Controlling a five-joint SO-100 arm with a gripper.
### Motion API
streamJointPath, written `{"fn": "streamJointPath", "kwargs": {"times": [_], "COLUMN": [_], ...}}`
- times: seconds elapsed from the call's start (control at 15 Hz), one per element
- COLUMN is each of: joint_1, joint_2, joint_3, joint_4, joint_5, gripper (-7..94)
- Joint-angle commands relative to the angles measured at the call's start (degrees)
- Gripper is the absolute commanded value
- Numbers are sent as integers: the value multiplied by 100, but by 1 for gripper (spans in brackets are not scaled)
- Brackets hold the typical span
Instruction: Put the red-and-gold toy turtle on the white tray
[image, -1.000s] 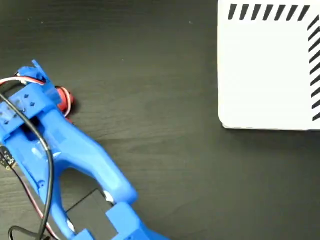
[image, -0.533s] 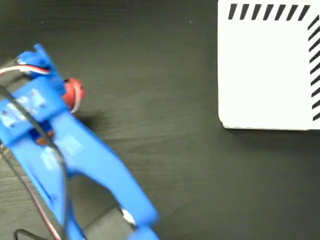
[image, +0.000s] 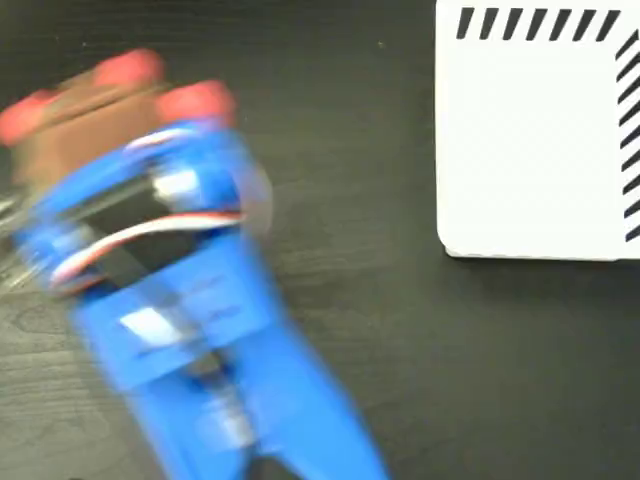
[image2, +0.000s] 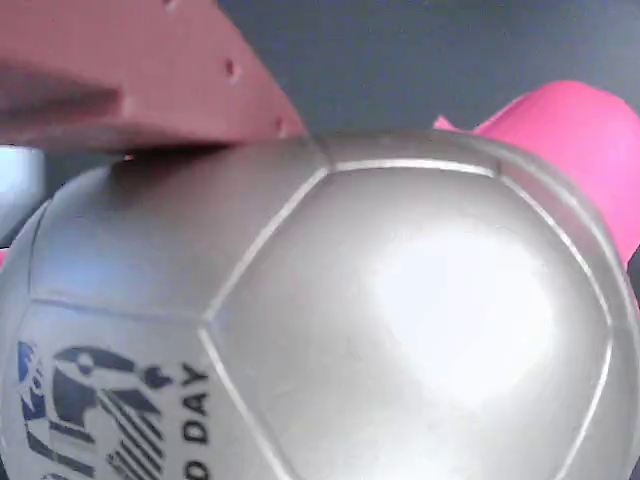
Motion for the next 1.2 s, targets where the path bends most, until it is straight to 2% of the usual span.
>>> {"fn": "streamJointPath", "kwargs": {"times": [0.0,0.2,0.47,1.13], "joint_1": [1494,2962,3990,4878], "joint_2": [53,-791,-1731,-3463], "joint_3": [-817,-1564,-2109,-2285], "joint_4": [114,0,-9,-536], "joint_5": [62,-158,-176,-431], "gripper": [0,0,0,0]}}
